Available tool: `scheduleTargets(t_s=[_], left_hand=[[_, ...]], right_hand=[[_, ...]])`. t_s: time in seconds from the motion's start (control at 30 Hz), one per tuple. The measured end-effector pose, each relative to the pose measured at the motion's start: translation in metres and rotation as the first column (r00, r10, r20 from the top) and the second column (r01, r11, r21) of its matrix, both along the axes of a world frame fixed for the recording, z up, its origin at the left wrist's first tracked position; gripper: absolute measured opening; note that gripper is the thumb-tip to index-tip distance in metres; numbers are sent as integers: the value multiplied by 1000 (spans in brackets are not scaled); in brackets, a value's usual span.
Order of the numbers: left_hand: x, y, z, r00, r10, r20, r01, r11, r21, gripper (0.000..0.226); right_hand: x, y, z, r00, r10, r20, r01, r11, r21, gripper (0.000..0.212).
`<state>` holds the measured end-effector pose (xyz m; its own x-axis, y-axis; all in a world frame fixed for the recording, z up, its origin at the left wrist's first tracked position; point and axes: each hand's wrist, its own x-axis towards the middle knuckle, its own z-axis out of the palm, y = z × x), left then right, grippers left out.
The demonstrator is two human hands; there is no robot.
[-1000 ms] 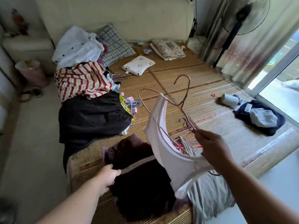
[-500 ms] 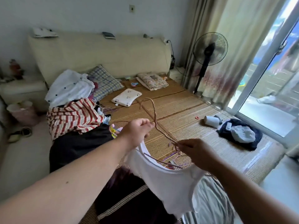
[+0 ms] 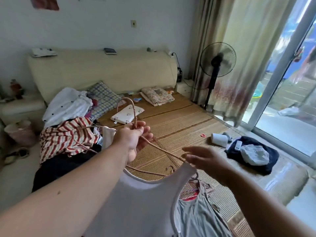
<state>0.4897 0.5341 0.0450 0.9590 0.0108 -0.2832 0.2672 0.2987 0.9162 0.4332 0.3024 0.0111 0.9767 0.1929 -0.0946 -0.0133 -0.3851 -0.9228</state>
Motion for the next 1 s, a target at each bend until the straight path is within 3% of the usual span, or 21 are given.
scheduleTargets(t_s=[0.1,0.2,0.33,0.57,0.73,0.87,1.0], left_hand=[[14,-35,-5,998,58,10,-58,998,17,24],[24,-61,-12,989,145,-3,-145,989,22,23],[30,-79,-25,969,244,-30,-244,970,11,24],[36,-93,-58,969,240,-63,-235,969,83,21],[51,-112,-103,978,165,-127,-146,979,144,22],[67,-127,-146,964,165,-207,-130,976,172,22],[96,-148,-205,933,193,-305,-125,966,228,18]], right_hand=[[25,-38,-17,997,62,53,-43,953,-301,19],[52,-62,-24,985,114,126,-50,902,-429,19],[82,-67,-28,965,204,165,-117,898,-424,19],[103,-54,-57,956,257,140,-196,918,-343,19],[124,-91,-101,995,97,20,-89,965,-248,35],[146,-133,-154,997,-3,-79,-38,863,-503,48],[172,-167,-223,973,-38,-229,-107,801,-589,57]])
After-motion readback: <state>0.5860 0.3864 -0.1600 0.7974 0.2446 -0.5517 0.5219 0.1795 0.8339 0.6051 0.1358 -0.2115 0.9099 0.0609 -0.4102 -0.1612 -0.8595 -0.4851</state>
